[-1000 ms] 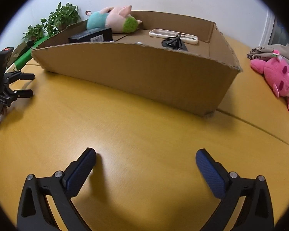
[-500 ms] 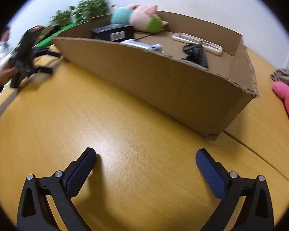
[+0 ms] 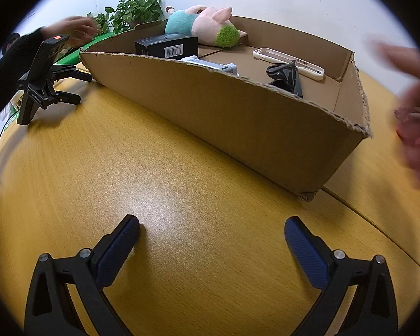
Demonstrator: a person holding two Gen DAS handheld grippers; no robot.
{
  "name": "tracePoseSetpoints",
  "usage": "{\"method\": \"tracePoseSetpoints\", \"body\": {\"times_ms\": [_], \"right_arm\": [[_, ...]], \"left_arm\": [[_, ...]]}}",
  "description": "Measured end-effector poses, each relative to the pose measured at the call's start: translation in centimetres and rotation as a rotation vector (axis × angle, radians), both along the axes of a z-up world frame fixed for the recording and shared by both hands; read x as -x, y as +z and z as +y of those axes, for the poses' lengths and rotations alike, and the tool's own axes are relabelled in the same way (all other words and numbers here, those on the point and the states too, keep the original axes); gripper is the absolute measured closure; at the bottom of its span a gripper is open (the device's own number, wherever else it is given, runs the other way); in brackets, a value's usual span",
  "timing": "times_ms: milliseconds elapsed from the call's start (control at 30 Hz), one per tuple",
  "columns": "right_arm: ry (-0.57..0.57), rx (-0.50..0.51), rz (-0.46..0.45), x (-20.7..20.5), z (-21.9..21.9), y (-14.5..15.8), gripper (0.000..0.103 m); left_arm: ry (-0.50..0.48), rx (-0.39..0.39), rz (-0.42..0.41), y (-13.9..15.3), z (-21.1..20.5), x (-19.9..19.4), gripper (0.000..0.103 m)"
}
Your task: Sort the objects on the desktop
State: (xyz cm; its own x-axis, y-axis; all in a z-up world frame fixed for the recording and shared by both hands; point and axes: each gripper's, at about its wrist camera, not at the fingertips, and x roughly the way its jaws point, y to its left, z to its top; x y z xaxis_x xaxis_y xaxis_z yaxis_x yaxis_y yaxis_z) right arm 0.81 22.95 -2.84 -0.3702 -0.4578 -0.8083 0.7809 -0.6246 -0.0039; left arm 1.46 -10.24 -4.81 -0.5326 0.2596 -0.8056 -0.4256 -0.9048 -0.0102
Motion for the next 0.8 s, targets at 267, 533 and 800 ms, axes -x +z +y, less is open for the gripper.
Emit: {"method": "tracePoseSetpoints", "body": {"times_ms": [267,533,800], "right_arm": [[0.0,0.0,0.0,0.01,0.02,0.01,0.0],[0.0,-0.001,0.0,-0.02,0.04,0.02,0.0],[0.0,-0.001,0.0,-0.06,0.04,0.01,0.0]], "left_arm": [[0.002,0.003,0.002,0.02,-0.01,0.04,0.0],[0.006,0.003,0.002,0.03,-0.08,0.05,0.0],[0.011,0.003,0.002,0.05,-0.08,0.02,0.0]]}}
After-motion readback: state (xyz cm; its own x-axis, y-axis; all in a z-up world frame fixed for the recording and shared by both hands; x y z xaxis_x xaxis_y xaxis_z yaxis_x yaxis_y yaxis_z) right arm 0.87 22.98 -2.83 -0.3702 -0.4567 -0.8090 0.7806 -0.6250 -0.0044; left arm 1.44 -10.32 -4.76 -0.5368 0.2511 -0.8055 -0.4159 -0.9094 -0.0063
